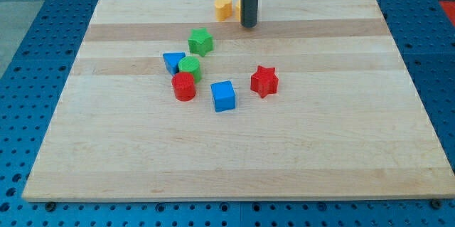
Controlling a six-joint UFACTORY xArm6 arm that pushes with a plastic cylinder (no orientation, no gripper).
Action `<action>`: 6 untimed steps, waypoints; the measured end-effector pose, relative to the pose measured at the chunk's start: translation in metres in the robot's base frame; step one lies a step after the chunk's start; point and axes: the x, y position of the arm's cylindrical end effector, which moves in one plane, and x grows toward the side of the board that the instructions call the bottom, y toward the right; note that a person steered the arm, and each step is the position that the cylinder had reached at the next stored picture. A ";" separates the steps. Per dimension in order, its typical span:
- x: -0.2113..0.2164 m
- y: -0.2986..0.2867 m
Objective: Move your arm towards red star
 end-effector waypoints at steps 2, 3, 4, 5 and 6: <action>0.052 0.000; 0.091 -0.010; 0.123 -0.024; 0.144 -0.023; 0.160 -0.005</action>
